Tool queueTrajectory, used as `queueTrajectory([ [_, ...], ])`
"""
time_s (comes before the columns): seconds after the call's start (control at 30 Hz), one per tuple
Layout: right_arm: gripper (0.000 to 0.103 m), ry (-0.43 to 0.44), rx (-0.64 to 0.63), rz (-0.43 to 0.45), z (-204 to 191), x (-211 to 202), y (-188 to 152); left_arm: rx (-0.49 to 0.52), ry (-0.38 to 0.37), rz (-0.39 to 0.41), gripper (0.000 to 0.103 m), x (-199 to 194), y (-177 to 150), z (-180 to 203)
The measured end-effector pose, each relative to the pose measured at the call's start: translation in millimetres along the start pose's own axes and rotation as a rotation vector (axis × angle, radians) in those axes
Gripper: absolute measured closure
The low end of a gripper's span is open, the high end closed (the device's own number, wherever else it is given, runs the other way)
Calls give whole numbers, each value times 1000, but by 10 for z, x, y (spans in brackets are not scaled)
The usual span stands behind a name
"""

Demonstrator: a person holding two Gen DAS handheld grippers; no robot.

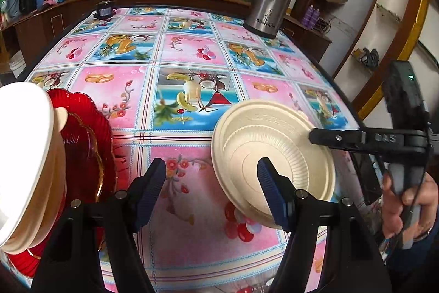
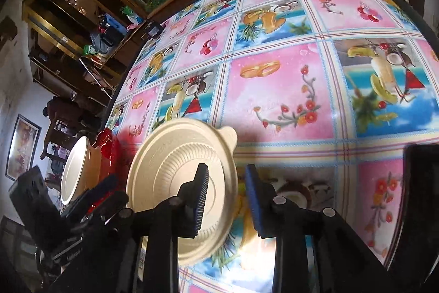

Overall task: Organize plates and bowls
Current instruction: 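Lift the beige bowl with the right tool and carry it over the stack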

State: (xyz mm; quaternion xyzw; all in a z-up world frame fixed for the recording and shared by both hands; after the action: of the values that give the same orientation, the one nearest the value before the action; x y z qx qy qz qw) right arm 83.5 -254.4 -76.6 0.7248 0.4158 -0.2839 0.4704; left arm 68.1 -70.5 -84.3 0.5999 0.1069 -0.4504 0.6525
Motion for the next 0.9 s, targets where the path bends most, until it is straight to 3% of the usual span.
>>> queueTrajectory([
  [0.07, 72, 4, -4, 3, 53, -39, -45, 13, 3, -10, 51, 45, -28, 29],
  [0.13, 72, 9, -13, 0, 92, -57, -148, 22, 12, -30, 71, 115, -66, 37],
  [0.2, 78, 28, -25, 6, 91, -71, -249, 20, -7, -31, 77, 164, -86, 66],
  [0.23, 80, 49, -18, 16, 84, -81, -276, 28, -8, -29, 85, 160, -83, 88],
  [0.27, 88, 63, -13, 20, 76, -85, -297, 46, 0, -27, 85, 157, -82, 124],
  [0.4, 90, 78, -1, 53, 7, -140, -306, 91, 61, -11, 85, 103, -93, 152],
  [0.9, 91, 179, -61, 90, -517, -410, -217, 66, 107, 119, 85, -606, 72, -16],
])
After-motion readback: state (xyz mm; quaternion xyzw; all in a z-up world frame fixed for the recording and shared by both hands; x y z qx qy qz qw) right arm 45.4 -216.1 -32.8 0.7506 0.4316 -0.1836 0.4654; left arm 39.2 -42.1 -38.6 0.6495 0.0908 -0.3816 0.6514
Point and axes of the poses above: each gripper's, at about its wrist camera, not at the fingertips, and x roughly the way its jaws point, z to its right, y to its top, the point moved 8 cm from there along x, roughly the way its jaws point, and after that the axes turned 10 degrees about -y, right-handed, at the moved point
